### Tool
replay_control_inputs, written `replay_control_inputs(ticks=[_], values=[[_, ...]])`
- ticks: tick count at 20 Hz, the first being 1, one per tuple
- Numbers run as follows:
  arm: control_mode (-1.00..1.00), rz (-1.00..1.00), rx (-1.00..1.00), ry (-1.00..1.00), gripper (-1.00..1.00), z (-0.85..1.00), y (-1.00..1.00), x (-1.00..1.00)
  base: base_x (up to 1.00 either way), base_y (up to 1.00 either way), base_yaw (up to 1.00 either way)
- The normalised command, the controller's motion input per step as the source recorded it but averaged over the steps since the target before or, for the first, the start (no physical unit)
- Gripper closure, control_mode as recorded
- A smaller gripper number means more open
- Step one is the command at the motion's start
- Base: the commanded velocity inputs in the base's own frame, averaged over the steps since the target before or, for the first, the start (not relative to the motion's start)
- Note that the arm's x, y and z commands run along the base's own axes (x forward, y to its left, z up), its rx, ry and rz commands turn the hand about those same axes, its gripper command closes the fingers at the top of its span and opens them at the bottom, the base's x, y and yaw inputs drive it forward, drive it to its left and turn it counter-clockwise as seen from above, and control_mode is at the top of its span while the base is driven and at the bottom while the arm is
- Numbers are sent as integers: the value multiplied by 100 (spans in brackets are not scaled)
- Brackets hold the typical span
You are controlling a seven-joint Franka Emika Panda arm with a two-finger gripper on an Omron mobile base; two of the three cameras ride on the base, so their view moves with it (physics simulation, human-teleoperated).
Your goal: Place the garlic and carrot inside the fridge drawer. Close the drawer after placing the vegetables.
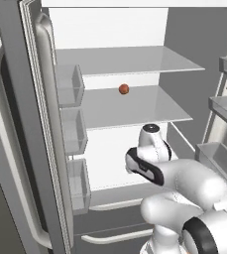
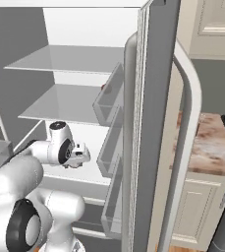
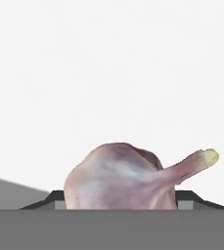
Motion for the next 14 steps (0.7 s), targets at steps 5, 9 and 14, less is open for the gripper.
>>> replay_control_inputs(ticks=[5, 9, 14], values=[[-100, 0, 0, 0, 100, -41, 0, 35, 0, 0, 0], [-100, 0, 0, 0, 100, -29, 0, 16, 0, 0, 0], [-100, 0, 0, 0, 100, -32, 0, 16, 0, 0, 0]])
